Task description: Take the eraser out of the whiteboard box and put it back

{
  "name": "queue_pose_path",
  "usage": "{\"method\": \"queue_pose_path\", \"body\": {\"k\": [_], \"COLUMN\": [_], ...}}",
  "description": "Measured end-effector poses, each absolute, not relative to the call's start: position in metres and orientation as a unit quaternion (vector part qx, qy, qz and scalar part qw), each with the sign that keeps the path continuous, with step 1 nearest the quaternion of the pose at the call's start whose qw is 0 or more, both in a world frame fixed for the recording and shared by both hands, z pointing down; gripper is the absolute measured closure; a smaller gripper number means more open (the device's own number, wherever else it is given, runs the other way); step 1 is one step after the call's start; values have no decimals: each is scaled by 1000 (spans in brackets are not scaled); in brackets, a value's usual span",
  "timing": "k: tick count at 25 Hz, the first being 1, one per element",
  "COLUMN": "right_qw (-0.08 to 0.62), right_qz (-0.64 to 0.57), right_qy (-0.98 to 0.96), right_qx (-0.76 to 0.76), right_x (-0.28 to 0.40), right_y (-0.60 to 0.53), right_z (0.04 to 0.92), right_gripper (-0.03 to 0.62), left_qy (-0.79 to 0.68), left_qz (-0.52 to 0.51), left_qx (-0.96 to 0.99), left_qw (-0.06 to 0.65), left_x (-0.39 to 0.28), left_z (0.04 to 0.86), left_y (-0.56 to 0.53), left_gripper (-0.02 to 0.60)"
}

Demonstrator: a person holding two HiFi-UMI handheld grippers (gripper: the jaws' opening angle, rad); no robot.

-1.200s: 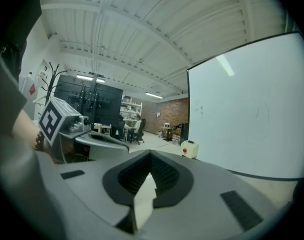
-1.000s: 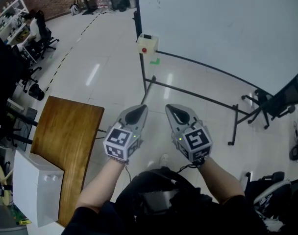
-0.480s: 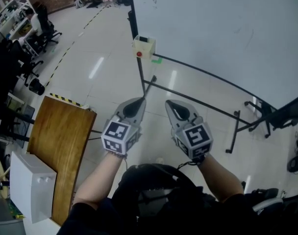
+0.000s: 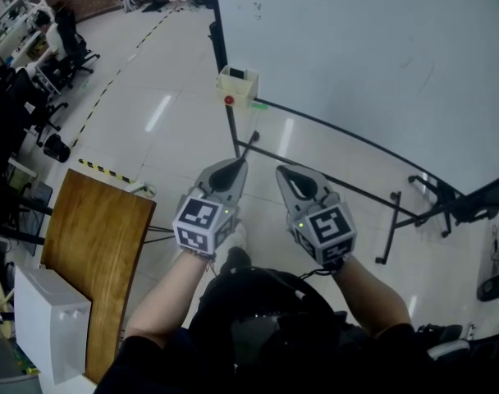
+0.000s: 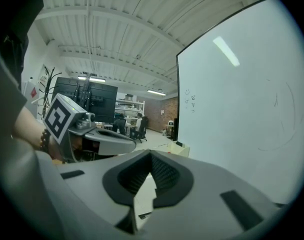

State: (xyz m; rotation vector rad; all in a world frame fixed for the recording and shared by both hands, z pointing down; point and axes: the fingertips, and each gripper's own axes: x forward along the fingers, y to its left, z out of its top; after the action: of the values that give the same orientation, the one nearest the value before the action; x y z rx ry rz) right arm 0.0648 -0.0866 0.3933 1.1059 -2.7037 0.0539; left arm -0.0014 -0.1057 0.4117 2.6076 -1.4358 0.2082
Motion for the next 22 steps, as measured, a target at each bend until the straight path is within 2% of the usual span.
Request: {"method": "queue_pose_path", "body": {"k": [21, 22], "right_qw": [138, 140], "right_qz": [30, 32], "right_qy": [-904, -903], "right_qx": [403, 405], "right_x": [16, 14], "right_y": [-231, -237], "right_z": [403, 404], "right_gripper": [568, 568], "left_qy": [-474, -474], "left_qz": [72, 74], "left_qx": [873, 873], "left_qw": [91, 93], "left_x": [-49, -51], "left_z": [426, 427], "left_y": [-265, -271], "left_gripper": [577, 560]}}
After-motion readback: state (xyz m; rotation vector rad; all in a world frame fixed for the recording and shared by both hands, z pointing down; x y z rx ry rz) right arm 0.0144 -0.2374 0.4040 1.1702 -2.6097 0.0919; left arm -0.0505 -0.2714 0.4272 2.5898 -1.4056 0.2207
